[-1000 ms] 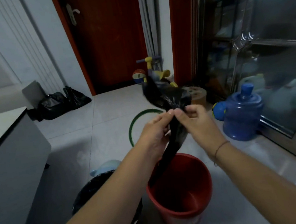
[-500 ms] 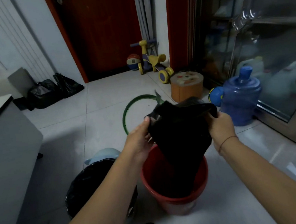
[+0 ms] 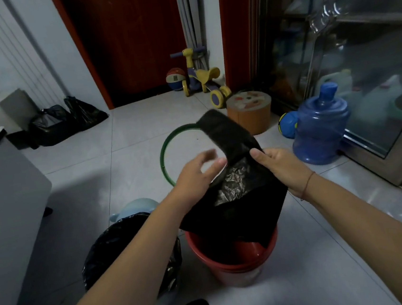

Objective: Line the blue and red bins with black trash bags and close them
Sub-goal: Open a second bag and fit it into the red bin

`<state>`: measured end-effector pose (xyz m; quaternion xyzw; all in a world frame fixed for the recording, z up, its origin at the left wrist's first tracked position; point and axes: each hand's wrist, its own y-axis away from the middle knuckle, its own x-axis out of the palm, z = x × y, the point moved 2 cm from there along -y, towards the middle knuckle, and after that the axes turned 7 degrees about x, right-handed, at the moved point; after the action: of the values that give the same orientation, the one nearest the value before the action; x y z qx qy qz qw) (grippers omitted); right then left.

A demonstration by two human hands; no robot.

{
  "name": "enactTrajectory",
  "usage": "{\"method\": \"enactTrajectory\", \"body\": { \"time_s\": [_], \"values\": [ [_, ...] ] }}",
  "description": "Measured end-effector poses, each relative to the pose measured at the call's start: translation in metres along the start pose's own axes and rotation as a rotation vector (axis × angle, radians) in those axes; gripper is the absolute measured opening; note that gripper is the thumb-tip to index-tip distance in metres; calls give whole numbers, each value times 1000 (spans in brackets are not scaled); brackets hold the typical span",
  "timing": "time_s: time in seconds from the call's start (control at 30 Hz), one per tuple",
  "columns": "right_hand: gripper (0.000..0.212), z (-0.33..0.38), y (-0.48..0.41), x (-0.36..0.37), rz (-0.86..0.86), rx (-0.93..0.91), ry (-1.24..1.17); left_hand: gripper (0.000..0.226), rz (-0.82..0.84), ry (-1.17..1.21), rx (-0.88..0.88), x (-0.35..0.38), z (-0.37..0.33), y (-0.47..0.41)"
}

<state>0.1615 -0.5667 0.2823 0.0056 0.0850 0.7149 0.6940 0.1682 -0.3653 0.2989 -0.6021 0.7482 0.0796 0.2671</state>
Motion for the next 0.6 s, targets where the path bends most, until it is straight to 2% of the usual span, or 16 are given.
{"method": "enactTrajectory", "body": {
  "time_s": [0.03, 0.1, 0.17, 0.27, 0.3, 0.37, 0.43, 0.47, 0.57, 0.6],
  "values": [
    [71, 3, 2, 2, 24, -11, 1, 33, 91, 128, -75, 3, -2, 1],
    [74, 6, 3, 2, 46, -15, 0, 30, 214, 355, -251, 7, 2, 3],
    [81, 5, 1, 1, 17, -28, 5, 22, 310, 509, -340, 8, 7, 7],
    [63, -3, -1, 4, -65, -56, 59, 14, 407, 586, -396, 16, 10, 15],
    [51, -7, -1, 5, -124, -80, 107, 15, 382, 585, -417, 20, 10, 17],
    [25, -12, 4, 5, -368, -149, 196, 15, 238, 604, -466, 25, 13, 18],
    [24, -16, 17, 13, -555, -221, 168, 15, 73, 668, -508, 30, 13, 17],
    [28, -19, 24, 22, -533, -236, 135, 17, 19, 707, -513, 33, 12, 17],
    [33, -30, 36, 56, -246, -157, 25, 25, -46, 807, -495, 40, 4, 18],
    [33, -34, 37, 62, -213, -137, -3, 27, -54, 819, -481, 41, 3, 18]
  ]
}}
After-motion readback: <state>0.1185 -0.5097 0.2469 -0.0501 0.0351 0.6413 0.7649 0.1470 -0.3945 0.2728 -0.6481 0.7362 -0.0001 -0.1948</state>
